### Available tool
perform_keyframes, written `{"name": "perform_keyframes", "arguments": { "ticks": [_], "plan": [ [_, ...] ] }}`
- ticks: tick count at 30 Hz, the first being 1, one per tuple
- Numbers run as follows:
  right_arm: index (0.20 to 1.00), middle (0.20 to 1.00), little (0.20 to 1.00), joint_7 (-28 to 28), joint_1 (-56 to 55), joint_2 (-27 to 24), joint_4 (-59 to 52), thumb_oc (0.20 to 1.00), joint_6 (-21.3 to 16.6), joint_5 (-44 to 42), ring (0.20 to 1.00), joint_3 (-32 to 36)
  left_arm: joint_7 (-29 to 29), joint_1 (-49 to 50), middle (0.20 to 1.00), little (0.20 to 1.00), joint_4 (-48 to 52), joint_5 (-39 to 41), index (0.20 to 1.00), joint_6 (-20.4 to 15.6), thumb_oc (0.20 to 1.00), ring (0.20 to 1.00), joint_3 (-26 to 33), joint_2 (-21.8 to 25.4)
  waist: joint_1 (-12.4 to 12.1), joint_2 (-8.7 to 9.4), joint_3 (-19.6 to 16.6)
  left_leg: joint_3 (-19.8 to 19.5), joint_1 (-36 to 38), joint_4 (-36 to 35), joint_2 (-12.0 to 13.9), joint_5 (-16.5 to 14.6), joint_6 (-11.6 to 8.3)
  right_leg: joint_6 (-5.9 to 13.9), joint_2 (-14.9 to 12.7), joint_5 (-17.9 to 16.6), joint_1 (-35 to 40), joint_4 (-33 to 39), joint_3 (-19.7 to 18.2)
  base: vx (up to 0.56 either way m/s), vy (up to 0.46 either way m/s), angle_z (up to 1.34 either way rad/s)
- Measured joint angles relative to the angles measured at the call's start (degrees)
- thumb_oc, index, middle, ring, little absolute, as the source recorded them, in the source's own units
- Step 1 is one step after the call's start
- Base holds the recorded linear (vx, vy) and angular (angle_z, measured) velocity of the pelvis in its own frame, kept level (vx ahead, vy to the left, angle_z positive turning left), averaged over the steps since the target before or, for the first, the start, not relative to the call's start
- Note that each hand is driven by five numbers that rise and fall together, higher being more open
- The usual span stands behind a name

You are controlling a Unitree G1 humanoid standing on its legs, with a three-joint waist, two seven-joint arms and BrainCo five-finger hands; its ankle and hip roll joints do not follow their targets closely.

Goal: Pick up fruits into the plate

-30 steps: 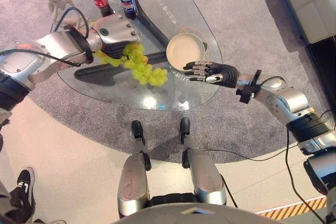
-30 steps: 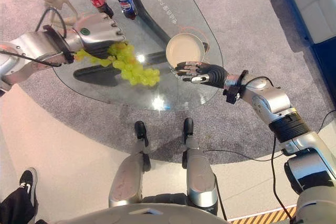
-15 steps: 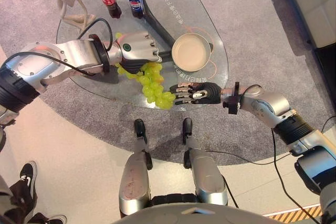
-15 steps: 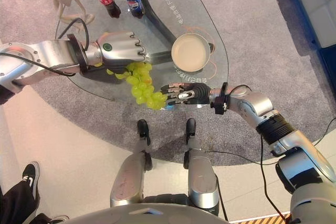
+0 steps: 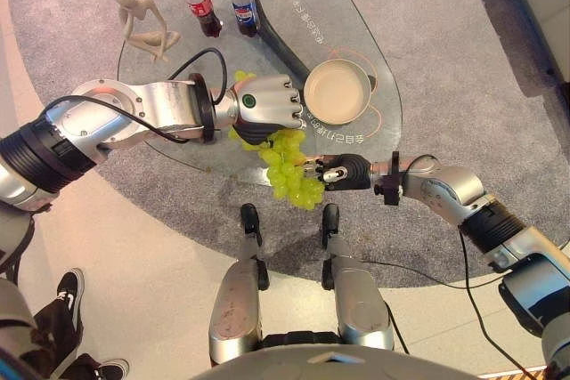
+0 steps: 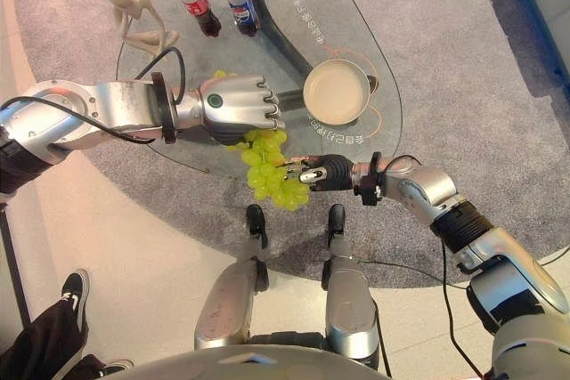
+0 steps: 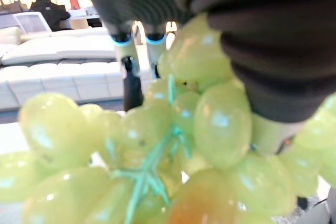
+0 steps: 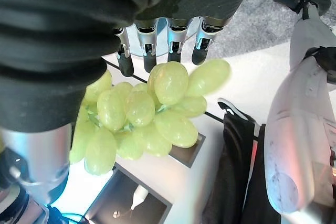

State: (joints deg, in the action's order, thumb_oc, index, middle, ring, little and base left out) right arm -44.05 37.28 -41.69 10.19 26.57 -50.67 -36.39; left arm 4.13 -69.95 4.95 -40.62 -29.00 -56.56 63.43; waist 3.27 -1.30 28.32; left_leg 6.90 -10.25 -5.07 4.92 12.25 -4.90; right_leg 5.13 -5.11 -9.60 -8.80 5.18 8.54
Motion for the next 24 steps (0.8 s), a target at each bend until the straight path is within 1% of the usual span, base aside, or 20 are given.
{"name": "perform_keyframes", "arguments": {
  "ticks": [7,10,12,15,19,24],
  "plan": [
    [1.0,1.0,1.0,0.01,-1.54,0.43,-1.68,1.0,0.01,-0.04,1.0,-0.4,1.54,0.14,0.2,0.2,1.38,0.02,0.2,-0.41,0.2,0.2,-0.03,-1.95,0.0,0.0,0.0,-0.05,0.0,0.0,-0.06,-0.01,-0.01,0.04,-0.05,0.03,0.05,0.0,0.05,0.0,0.0,0.0],
    [1.0,1.0,1.0,0.05,-1.83,0.47,-2.38,1.0,0.02,-0.26,1.0,-0.39,1.9,0.69,0.2,0.2,2.26,0.01,0.2,-0.42,0.2,0.2,-0.02,-2.06,0.05,0.0,0.0,-0.05,0.0,0.0,-0.06,-0.01,-0.01,0.06,-0.05,0.04,0.04,0.0,0.05,0.0,0.0,0.0],
    [1.0,1.0,1.0,0.04,-1.9,0.52,-2.73,1.0,0.13,-2.03,1.0,-0.39,1.9,1.13,0.2,0.2,2.82,0.0,0.2,-0.56,0.2,0.2,-0.03,-2.17,0.05,0.0,0.0,-0.05,0.0,0.0,-0.07,-0.01,0.0,0.07,-0.06,0.06,0.04,0.0,0.04,0.0,0.0,0.0],
    [1.0,1.0,1.0,0.04,-2.08,0.82,-3.94,1.0,1.46,-3.45,1.0,-0.4,1.9,1.35,0.2,0.2,2.85,-0.05,0.2,-0.47,0.2,0.2,-0.29,-2.24,0.06,0.0,0.0,-0.06,0.0,0.0,-0.06,-0.01,0.0,0.07,-0.05,0.06,0.04,0.0,0.04,0.0,0.0,0.0],
    [1.0,1.0,1.0,0.05,-2.92,2.01,-4.52,1.0,2.34,-4.92,1.0,-0.4,1.9,1.35,0.2,0.2,2.86,-0.05,0.2,-0.31,0.2,0.2,-0.75,-2.3,0.06,0.0,0.0,-0.07,0.0,0.0,-0.07,-0.02,-0.01,0.08,-0.05,0.07,0.04,0.0,0.05,0.0,0.0,0.0],
    [1.0,1.0,1.0,0.09,-4.89,2.82,-5.06,1.0,4.33,-8.66,1.0,-0.46,1.89,1.35,0.2,0.2,2.93,-0.04,0.2,0.01,0.2,0.2,-2.16,-2.68,0.07,0.0,0.0,-0.07,-0.01,0.0,-0.07,-0.12,-0.14,0.11,-0.06,0.09,0.04,0.0,0.05,0.0,0.0,0.0]
  ]
}}
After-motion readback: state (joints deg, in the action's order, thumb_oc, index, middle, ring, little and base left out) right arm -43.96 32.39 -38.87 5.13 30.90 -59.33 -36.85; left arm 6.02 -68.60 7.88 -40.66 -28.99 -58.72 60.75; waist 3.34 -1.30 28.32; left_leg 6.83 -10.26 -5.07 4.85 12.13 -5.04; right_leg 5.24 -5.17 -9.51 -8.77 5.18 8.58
